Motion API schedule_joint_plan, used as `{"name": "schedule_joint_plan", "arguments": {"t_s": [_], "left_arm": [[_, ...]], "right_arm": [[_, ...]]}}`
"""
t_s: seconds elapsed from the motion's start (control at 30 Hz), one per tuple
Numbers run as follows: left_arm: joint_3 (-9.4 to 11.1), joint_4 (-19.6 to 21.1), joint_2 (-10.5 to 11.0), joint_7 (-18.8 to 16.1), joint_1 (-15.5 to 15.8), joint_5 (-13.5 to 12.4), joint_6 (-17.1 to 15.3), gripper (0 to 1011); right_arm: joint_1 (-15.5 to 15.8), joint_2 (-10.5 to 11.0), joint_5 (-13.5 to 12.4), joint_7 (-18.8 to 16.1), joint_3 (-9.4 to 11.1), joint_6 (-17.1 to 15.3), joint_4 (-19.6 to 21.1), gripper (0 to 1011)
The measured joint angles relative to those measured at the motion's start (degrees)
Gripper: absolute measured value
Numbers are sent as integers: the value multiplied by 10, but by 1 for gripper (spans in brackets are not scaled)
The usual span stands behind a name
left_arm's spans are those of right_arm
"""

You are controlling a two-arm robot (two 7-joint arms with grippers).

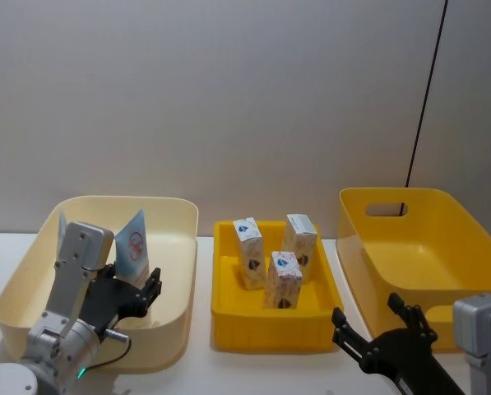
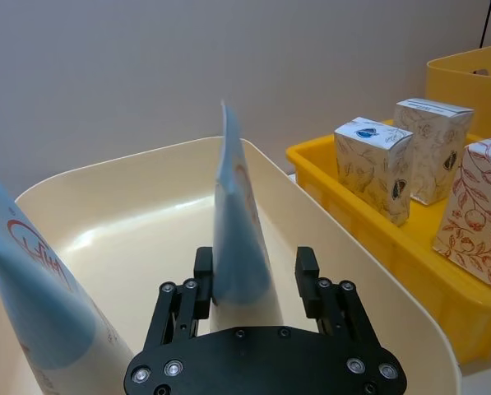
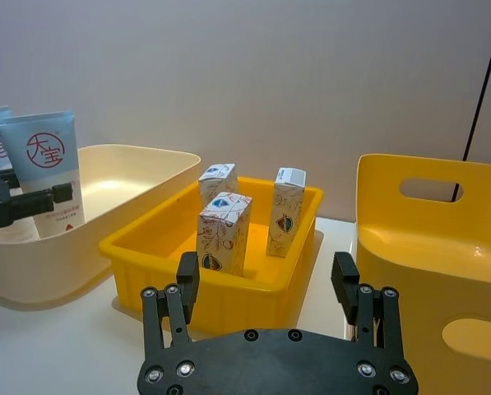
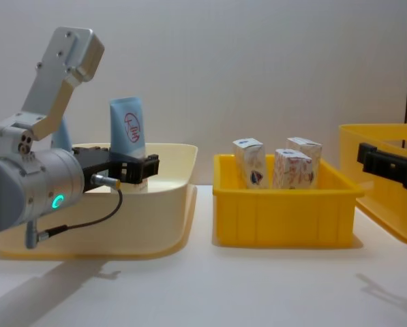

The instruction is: Bimanual collaborative sorting of washing and personal care products

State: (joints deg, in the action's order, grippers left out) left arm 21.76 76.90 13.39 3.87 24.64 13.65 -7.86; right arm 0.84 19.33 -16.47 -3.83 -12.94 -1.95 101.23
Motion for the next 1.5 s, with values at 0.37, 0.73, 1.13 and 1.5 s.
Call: {"name": "schedule_joint_plan", "arguments": {"t_s": [0.37,0.73,1.13,1.5], "left_arm": [[-1,-6,-3,1,4,0,-1,371],[-3,-4,-1,10,3,1,3,297],[-18,35,21,61,4,19,27,292],[-25,75,35,133,9,62,31,294]], "right_arm": [[0,0,0,0,0,0,0,1001],[0,0,0,0,0,0,0,1001],[0,0,0,0,0,0,0,1001],[0,0,0,0,0,0,0,1001]]}}
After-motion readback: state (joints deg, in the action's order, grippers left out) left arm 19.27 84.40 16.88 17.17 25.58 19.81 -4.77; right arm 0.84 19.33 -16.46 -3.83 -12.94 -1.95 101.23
